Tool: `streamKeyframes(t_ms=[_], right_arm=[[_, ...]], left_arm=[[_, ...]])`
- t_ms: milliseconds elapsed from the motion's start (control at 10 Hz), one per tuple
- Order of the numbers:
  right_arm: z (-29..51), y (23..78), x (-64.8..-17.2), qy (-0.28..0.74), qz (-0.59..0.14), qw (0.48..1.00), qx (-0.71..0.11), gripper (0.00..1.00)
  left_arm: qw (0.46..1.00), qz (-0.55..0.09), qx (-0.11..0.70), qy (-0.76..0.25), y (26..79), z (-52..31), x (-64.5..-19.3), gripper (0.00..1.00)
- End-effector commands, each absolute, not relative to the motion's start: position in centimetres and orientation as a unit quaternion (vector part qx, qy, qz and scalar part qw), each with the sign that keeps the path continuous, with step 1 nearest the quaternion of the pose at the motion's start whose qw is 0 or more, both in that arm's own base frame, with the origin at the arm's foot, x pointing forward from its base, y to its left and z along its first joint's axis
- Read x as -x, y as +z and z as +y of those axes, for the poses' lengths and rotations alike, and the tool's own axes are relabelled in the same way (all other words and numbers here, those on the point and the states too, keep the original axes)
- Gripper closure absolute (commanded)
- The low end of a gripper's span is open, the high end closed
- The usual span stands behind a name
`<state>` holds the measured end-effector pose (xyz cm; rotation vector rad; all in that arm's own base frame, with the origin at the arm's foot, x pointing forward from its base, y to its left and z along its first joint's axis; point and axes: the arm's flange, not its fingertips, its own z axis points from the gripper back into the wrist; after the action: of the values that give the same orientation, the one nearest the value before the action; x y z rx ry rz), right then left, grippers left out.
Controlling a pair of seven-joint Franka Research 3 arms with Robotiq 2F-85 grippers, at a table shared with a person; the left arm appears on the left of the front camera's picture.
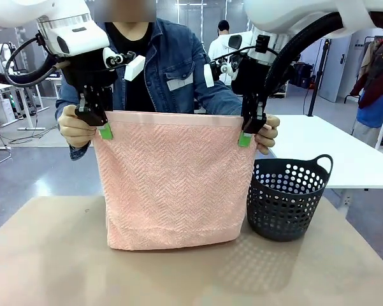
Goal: Fold the towel.
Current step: Release the end of the 100 cm Hotel Towel you were holding and grab the top end of the folded side.
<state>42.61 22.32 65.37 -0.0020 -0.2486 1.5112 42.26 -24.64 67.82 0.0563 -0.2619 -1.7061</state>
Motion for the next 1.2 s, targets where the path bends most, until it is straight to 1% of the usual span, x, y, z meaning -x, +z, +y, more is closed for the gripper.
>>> streamKeyframes(t_ms=[0, 100, 200, 300, 400, 500, 600, 700, 800, 1000, 1100], right_arm=[[22.2, 65.4, -42.5, 0.686, -0.111, 0.719, 0.006, 0.64], [22.1, 65.5, -42.3, 0.683, -0.112, 0.722, 0.008, 0.52], [21.9, 65.8, -42.0, 0.681, -0.116, 0.723, 0.007, 0.30], [21.8, 66.3, -41.8, 0.677, -0.123, 0.726, 0.014, 0.18], [21.7, 67.1, -41.3, 0.674, -0.139, 0.725, 0.023, 0.00], [21.7, 68.0, -40.8, 0.670, -0.156, 0.724, 0.044, 0.00], [21.6, 69.2, -40.3, 0.665, -0.181, 0.722, 0.057, 0.00], [21.5, 70.3, -39.8, 0.665, -0.200, 0.717, 0.060, 0.11], [21.3, 71.5, -39.6, 0.665, -0.214, 0.713, 0.063, 0.01], [21.4, 73.0, -39.3, 0.669, -0.230, 0.703, 0.071, 0.00], [21.5, 73.1, -39.5, 0.669, -0.229, 0.703, 0.075, 0.00]], left_arm=[[0.635, -0.130, -0.024, -0.761, 68.2, -24.2, -41.8, 0.61], [0.633, -0.134, -0.023, -0.762, 68.5, -24.1, -41.6, 0.26], [0.635, -0.137, -0.021, -0.760, 68.7, -24.0, -41.5, 0.25], [0.645, -0.140, -0.021, -0.751, 69.1, -23.8, -41.3, 0.00], [0.650, -0.143, -0.018, -0.746, 69.7, -23.7, -40.9, 0.00], [0.654, -0.155, -0.022, -0.741, 70.5, -23.5, -40.4, 0.00], [0.655, -0.170, -0.038, -0.736, 71.5, -23.4, -39.9, 0.18], [0.653, -0.193, -0.056, -0.731, 72.7, -23.3, -39.4, 0.09], [0.648, -0.216, -0.060, -0.727, 74.2, -23.3, -39.0, 0.00], [0.651, -0.246, -0.075, -0.714, 76.1, -23.2, -39.0, 0.00], [0.647, -0.242, -0.076, -0.719, 76.2, -23.3, -39.2, 0.00]])
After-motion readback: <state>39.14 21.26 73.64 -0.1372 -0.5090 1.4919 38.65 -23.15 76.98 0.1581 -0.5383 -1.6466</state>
